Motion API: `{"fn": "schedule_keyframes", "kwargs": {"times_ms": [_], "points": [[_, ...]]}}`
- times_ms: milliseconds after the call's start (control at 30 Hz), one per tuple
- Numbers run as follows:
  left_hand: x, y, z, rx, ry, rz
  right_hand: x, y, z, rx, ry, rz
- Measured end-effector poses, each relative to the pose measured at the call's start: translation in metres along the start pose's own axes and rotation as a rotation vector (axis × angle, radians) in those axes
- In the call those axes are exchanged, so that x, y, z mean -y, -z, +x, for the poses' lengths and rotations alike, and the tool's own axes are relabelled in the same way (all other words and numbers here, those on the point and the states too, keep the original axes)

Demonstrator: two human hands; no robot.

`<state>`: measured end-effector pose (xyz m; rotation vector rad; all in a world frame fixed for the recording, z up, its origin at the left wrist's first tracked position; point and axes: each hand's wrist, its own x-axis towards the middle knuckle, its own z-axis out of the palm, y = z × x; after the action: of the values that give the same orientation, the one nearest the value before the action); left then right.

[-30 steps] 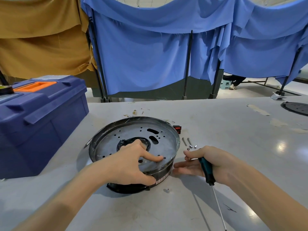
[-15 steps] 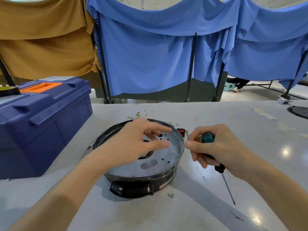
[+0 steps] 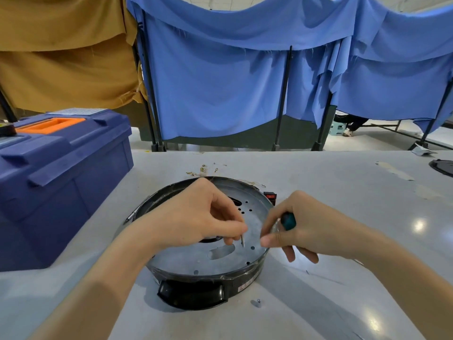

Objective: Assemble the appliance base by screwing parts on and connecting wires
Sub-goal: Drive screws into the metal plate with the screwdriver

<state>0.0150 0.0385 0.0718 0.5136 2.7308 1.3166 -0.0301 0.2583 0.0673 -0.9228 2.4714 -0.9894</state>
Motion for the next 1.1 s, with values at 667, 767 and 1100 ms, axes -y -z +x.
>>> {"fn": "schedule_keyframes", "kwargs": {"times_ms": [667, 767, 1100], "points": [[0.006, -0.010, 0.004, 0.153, 0.116, 0.062, 0.003, 0.002, 0.010, 0.110, -0.103, -0.037], [0.005, -0.010, 0.004, 0.151, 0.124, 0.076, 0.004, 0.002, 0.010, 0.110, -0.103, -0.037], [0.007, -0.024, 0.007, 0.123, 0.034, 0.270, 0.003, 0.002, 0.010, 0.098, -0.098, -0.041]]}}
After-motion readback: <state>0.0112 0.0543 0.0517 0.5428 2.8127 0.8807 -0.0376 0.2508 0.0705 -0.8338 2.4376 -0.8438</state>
